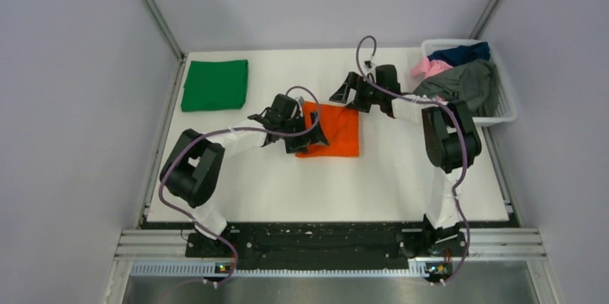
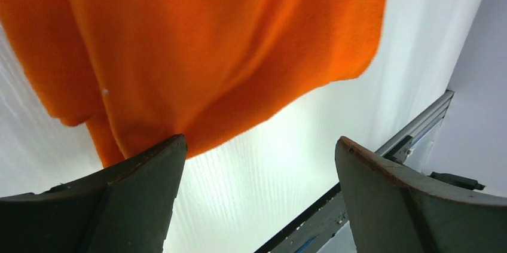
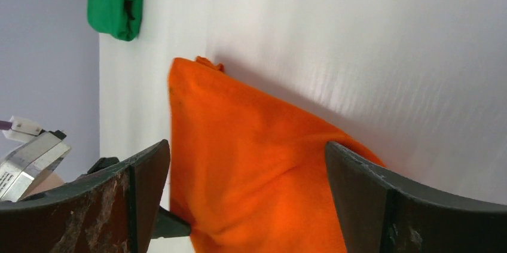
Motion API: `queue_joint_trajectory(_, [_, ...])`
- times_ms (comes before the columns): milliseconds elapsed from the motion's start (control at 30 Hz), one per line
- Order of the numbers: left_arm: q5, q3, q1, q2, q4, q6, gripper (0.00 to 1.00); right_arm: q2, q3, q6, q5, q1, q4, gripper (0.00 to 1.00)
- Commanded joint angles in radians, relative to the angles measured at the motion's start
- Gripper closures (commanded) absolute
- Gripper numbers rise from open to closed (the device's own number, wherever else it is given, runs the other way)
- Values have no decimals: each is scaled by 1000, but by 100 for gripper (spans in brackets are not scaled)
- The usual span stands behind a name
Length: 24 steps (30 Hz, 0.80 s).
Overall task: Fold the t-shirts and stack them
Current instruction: Smooth out wrinkles on the folded tshirt
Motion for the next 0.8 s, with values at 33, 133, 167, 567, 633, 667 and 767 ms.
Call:
queue_joint_trajectory(33, [18,123,22,-121,-42,77,1,-250,-13,-45,-29,-14,-13,1])
queue_joint_trajectory(133, [1,213,63,-78,-48,95,1,-366,-141,11,-68,-14,76,1])
queue_joint_trajectory(167, [-10,245,79,-54,-56,99,1,-405,-190,29,-78,-13,104,1])
queue_joint_trajectory(567, [146,589,170,369,-16,66,1,-596,-623,197,-148,37,340,1])
queue_joint_trajectory(633, [145,599,177,405,-5,53,1,-582,-631,205,-155,55,363,1])
queue_joint_trajectory(667, [141,601,183,421,-3,46,1,-571,-628,204,-155,63,363,1])
queue_joint_trajectory(767, [126,599,197,458,-7,35,1,-528,-632,212,-148,82,387,1])
